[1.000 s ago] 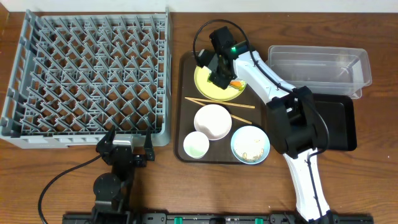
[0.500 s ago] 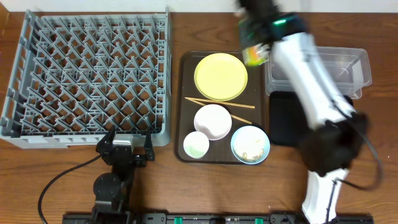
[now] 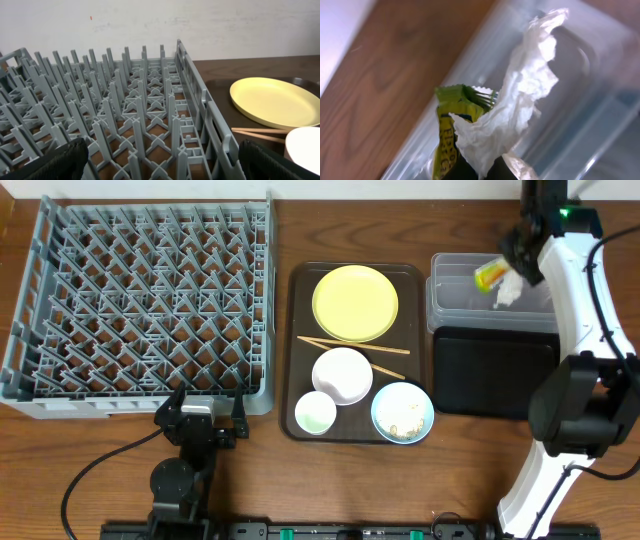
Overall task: Sort waste into correct bins and load items into the dishwasher
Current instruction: 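Carry the wrapper and tissue with the right gripper into the clear bin, then move the right gripper to the blue bowl and grasp its rim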
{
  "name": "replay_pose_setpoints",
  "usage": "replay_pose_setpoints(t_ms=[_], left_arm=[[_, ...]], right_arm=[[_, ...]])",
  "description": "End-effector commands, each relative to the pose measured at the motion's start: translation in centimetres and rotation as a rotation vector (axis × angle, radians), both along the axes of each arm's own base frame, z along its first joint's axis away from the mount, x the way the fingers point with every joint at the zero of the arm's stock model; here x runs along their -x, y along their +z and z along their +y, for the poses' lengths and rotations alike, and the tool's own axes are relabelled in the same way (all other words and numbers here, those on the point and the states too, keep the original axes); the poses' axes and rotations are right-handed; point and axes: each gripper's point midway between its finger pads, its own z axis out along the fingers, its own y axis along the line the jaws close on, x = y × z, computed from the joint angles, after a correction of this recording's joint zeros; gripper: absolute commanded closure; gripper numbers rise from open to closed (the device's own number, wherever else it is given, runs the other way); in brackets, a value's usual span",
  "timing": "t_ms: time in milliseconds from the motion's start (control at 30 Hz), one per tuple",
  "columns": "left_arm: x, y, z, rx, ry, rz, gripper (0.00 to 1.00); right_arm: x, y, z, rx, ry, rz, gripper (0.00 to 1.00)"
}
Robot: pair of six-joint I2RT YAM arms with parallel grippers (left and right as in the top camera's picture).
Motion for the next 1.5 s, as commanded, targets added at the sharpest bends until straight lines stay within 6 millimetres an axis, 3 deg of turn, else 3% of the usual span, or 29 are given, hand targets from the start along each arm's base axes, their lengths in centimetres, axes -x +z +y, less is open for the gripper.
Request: replay_pose_setpoints(t_ms=[0,200,233,367,400,467,533,633,700,800,967,1100,1233,1467], left_arm=[[0.1,-1.8,0.3,-0.025,0.016,0.052,0.04],[0.1,-1.8,0.3,-0.025,0.016,0.052,0.04],[0.1,-1.8,0.3,-0.025,0.016,0.052,0.04],[0.1,-1.8,0.3,-0.025,0.016,0.052,0.04],[0.1,-1.8,0.3,-0.025,0.016,0.052,0.04],[0.1,-1.8,0.3,-0.025,0.016,0.052,0.04],[0.1,-1.8,0.3,-0.025,0.016,0.052,0.04],[0.1,-1.8,0.3,-0.025,0.016,0.052,0.04],[0.1,-1.8,0.3,-0.025,0.016,0.052,0.04],[0.1,-1.8,0.3,-0.025,0.016,0.052,0.04],[0.1,-1.8,0.3,-0.025,0.016,0.052,0.04],[0.1,-1.8,0.3,-0.025,0.016,0.052,0.04],[0.1,-1.8,0.3,-0.025,0.016,0.052,0.04],[0.1,-1.8,0.3,-0.025,0.016,0.052,0.04]], right_arm=[[1.4,-1.8,-1.4,-0.092,-0.320,-0.043,0.98],[2.5,-3.4,-1.3,-0.121,-0.402,-0.021,0.95],[2.4,-3.4,-1.2,-0.126,-0.398,-0.024,0.87],[0.8,-2.2,-1.0,-0.093,-0.229,-0.046,0.13],[-0.2,-1.0,-0.9,-0.056,-0.112,-0.069,0.01],[-0.9,0.7,-0.9,-0.014,-0.017,-0.091,0.01],[-1.5,3.8,-0.6,0.057,0.121,-0.132,0.01],[-1.8,7.0,1.0,0.110,0.296,-0.179,0.01],[-1.5,8.9,4.1,0.087,0.481,-0.210,0.01],[0.1,9.7,9.0,0.005,0.704,-0.206,0.01],[4.1,7.8,16.0,-0.094,0.944,-0.075,0.06],[7.1,5.9,20.3,-0.065,1.161,0.032,0.07],[10.4,3.9,22.8,-0.037,1.261,0.163,0.07],[16.5,-1.3,25.1,-0.062,1.348,0.392,0.29]])
